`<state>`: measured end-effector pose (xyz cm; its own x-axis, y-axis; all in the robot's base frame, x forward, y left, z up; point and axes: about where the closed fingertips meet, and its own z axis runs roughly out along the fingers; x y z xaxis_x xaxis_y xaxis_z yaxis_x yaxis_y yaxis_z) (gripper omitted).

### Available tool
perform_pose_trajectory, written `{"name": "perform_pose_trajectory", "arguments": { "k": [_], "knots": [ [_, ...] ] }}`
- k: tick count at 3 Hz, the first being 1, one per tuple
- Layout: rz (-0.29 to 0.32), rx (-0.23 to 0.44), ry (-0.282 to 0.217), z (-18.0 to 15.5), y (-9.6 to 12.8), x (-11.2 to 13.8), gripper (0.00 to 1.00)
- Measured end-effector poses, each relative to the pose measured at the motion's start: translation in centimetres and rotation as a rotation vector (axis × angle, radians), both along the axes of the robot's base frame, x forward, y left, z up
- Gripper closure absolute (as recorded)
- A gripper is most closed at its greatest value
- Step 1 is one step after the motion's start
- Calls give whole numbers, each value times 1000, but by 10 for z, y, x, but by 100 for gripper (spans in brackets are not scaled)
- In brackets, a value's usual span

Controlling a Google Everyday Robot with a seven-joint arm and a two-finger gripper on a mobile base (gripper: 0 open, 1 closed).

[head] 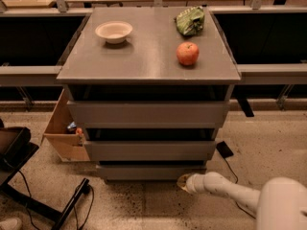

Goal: Close bottom drawer

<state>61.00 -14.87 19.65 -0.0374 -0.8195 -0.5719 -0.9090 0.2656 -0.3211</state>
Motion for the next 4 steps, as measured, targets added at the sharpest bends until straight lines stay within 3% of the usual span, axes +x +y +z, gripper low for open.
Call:
{"name": "perform_pose_trajectory", "arguments": {
  "k": [1,2,3,4],
  "knots": [
    [1,-123,-38,53,13,31,100],
    [-122,-145,-53,111,21,57,100],
    [-122,-145,-53,111,21,57,100],
    [-72,-149,-12,106,22,44,100]
  ]
}}
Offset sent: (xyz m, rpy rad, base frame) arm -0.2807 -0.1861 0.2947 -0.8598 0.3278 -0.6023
